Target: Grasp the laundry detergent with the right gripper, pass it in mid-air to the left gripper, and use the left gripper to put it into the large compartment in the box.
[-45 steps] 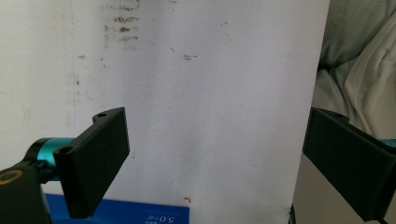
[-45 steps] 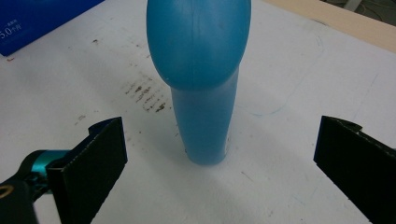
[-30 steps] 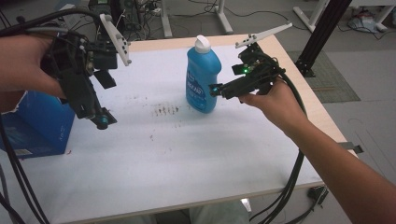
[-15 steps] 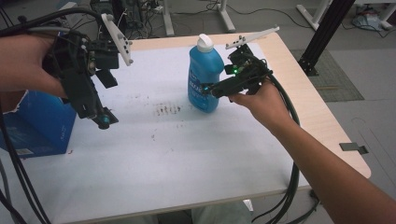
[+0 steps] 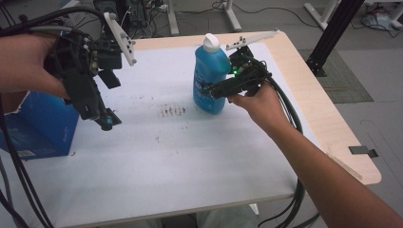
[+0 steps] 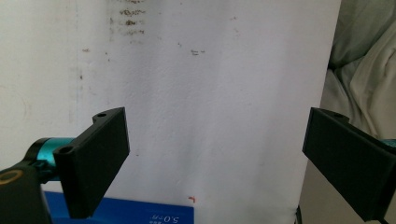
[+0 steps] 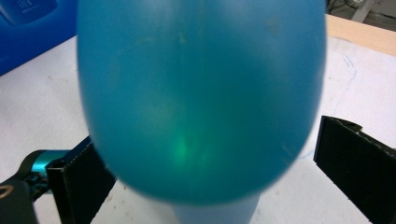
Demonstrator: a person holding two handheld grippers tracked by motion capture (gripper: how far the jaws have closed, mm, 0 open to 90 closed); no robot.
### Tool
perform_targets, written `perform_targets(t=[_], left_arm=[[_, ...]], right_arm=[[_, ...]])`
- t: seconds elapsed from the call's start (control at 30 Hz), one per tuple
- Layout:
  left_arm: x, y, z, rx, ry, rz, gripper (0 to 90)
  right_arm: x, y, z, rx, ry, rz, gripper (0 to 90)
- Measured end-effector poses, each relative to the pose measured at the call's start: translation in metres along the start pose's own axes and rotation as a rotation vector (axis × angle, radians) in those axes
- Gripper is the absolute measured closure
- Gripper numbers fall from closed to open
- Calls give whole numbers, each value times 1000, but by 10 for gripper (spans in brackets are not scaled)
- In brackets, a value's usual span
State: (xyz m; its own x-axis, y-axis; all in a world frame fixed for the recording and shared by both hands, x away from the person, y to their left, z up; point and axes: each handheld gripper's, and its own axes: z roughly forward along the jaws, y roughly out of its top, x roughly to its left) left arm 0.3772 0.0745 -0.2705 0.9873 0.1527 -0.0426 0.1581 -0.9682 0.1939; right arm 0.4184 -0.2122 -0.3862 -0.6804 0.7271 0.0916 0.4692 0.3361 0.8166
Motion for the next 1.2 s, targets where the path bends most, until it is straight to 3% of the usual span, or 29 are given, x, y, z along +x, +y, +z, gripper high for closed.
perform_targets(t=[0.17, 0.47, 0.57, 0.6, 0.77, 1.2], left_arm=[[0, -1, 0, 0, 1, -2, 73], [1, -4, -1, -6, 2, -11, 73], [1, -5, -1, -9, 3, -13, 73], [1, -5, -1, -7, 3, -11, 73], [1, -4, -1, -8, 1, -10, 73], [1, -6, -1, -8, 1, -12, 73]], right_arm=[[1, -1, 6, -3, -4, 2, 19], [3, -5, 10, -57, -6, 13, 53], [2, -6, 11, -65, 5, 15, 92], [2, -8, 11, -77, 21, 8, 165], [3, -9, 14, -67, 17, 16, 167], [4, -10, 15, -93, 13, -3, 308]])
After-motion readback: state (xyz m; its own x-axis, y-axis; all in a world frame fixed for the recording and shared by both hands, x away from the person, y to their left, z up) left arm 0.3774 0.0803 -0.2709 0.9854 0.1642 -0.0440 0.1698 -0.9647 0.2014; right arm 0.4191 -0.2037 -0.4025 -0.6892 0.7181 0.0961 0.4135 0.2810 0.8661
